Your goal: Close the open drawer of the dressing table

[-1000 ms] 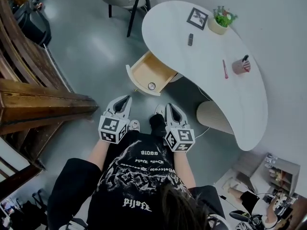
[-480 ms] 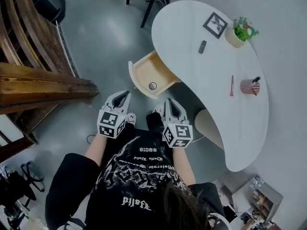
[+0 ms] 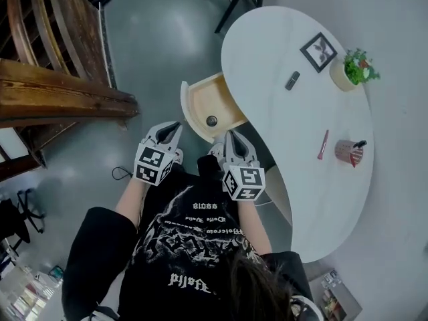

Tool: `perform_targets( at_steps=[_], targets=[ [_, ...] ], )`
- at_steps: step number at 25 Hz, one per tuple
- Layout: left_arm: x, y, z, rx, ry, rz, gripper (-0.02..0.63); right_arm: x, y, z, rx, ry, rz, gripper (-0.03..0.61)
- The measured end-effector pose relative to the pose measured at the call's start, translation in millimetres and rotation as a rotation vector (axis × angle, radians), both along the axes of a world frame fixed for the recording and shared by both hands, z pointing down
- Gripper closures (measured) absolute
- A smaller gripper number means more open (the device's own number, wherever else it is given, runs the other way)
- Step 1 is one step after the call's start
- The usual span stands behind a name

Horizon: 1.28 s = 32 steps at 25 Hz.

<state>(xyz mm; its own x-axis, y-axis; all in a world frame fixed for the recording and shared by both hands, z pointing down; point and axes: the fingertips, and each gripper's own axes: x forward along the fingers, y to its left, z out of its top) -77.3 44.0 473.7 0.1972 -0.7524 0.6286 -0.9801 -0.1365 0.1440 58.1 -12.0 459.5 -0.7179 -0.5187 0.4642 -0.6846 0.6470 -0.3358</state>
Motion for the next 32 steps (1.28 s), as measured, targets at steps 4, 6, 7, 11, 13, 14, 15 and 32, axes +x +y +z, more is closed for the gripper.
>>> perform_targets(
  at_steps=[4, 6, 7, 11, 13, 14, 15, 32],
  targets=[
    [-1, -1, 8, -0.030, -0.019, -0.036, 0.586, 0, -11, 7, -0.027, -0.009, -0.046, 0.551],
    [-9, -2, 12, -0.036, -0.051, -0.066, 0.584, -3, -15, 10, -0.035, -0.006, -0.074, 0.552],
    [-14, -2, 15, -0.036, -0.065, -0.094, 0.585, -4, -15, 13, -0.041, 0.000, -0.090, 0.552],
    [-26, -1, 26, -0.057, -0.037, -0.160, 0.584, -9, -14, 20, -0.051, 0.018, -0.141, 0.551],
    [-25, 0, 33, -0.080, -0.035, -0.130, 0.584, -13, -14, 21, -0.057, 0.016, -0.146, 0.552],
    [-25, 0, 36, -0.088, -0.035, -0.115, 0.584, -15, -14, 22, -0.060, 0.019, -0.148, 0.551],
    [-25, -1, 39, -0.094, -0.036, -0.099, 0.584, -17, -14, 23, -0.062, 0.026, -0.151, 0.551],
    [-33, 0, 122, -0.266, -0.148, 0.235, 0.456, -37, -8, 48, -0.117, 0.121, -0.113, 0.551]
  ],
)
